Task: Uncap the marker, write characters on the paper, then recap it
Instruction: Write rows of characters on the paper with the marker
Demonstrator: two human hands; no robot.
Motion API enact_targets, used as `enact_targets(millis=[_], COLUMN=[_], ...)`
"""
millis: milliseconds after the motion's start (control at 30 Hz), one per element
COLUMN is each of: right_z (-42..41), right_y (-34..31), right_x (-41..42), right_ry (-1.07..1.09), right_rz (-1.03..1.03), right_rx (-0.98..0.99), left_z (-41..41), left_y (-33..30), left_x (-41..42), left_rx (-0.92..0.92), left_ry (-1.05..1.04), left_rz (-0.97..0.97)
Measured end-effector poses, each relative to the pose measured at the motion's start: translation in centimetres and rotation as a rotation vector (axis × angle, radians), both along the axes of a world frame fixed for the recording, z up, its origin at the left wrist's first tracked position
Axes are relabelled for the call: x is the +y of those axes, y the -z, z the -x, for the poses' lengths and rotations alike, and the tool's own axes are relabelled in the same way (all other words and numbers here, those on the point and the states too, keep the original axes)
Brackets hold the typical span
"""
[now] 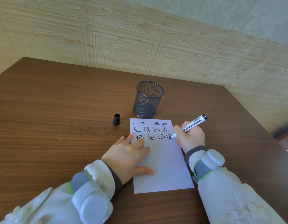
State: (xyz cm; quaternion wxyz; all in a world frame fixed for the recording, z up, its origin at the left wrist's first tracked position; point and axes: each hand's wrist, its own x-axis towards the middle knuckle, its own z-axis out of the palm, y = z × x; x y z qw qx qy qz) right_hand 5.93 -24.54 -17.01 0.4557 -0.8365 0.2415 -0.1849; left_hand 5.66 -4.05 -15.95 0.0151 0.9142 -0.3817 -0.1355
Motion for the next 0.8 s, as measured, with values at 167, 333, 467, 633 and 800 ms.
enact_targets(millis=[167, 333, 467, 633, 800], right_z=[-0.3, -0.22, 0.0, 0.03, -0.15], right_y=[0.16, 0.08, -0.22, -0.52, -0.38], right_x=[-0.33, -0.25, -0.13, -0.49, -0.45], right_ry=[0.087, 0.088, 0.078, 0.194, 0.197], right_rz=[0.014, 0.019, -0.02, -0.088, -0.065], right_rx=[-0.005, 0.006, -0.041, -0.141, -0.08], left_z=[0.0, -0.12, -0.05, -0.06, -0.16], left_y=[0.08, 0.42, 0.43, 0.42, 0.6], left_x=[0.07, 0.13, 0.11, 0.15, 0.16], left_rx=[0.001, -0.017, -0.024, -0.02, -0.042], left_ry=[0.002, 0.014, 0.015, 0.013, 0.023], left_rz=[-0.008, 0.003, -0.002, 0.018, 0.018])
